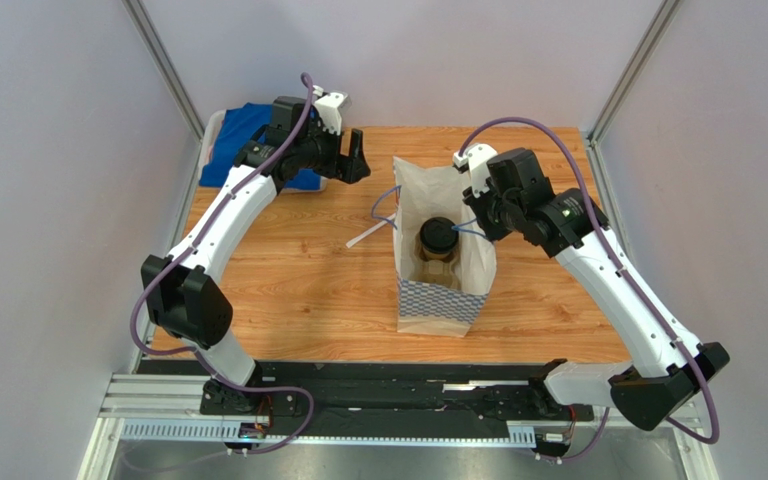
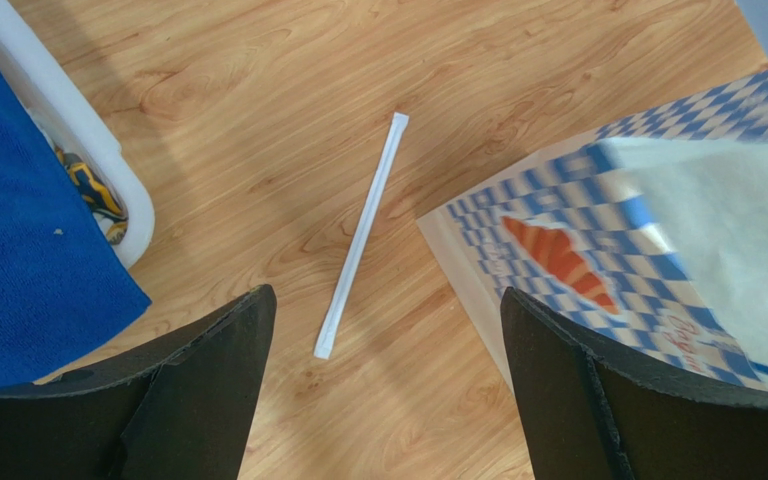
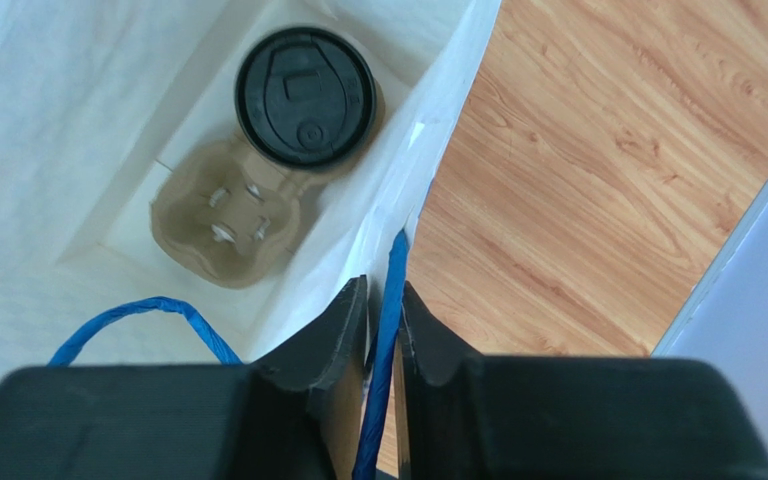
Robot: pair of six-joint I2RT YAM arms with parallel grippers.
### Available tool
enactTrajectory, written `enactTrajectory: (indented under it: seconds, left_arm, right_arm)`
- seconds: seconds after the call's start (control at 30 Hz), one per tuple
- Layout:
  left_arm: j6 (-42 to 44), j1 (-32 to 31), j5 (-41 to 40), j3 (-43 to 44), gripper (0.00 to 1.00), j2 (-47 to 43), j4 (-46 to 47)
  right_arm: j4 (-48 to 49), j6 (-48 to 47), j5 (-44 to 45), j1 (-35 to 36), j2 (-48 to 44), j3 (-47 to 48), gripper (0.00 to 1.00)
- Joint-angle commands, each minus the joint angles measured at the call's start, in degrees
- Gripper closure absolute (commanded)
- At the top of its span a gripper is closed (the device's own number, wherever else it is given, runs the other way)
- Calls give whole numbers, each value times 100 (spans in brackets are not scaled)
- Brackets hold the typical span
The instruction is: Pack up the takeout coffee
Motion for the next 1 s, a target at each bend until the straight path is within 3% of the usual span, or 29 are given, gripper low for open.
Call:
enactTrajectory:
  seconds: [0.0, 0.1, 0.23, 0.4, 0.53, 0.97]
  left_arm:
    - [-53, 37, 69, 60, 9, -11, -12]
    - [-35, 37, 69, 60, 9, 25, -12]
    - [-35, 28, 104, 25, 9, 60, -29]
    - [-18, 45, 131, -2, 9, 69, -21]
    - [-9, 45, 148, -28, 9, 69, -21]
    - [-27, 45, 245, -72, 9, 69, -56]
  right_arm:
    - [-145, 130, -332, -247, 109, 417, 78]
    - [-224, 183, -525, -449, 197, 531, 76]
    - [-313, 227, -772, -634, 285, 690, 63]
    - [-339, 306, -966, -687, 303, 769, 58]
    - [-339, 376, -975, -748, 329, 822, 41]
    - [-260, 718, -1089, -1056, 329, 910, 28]
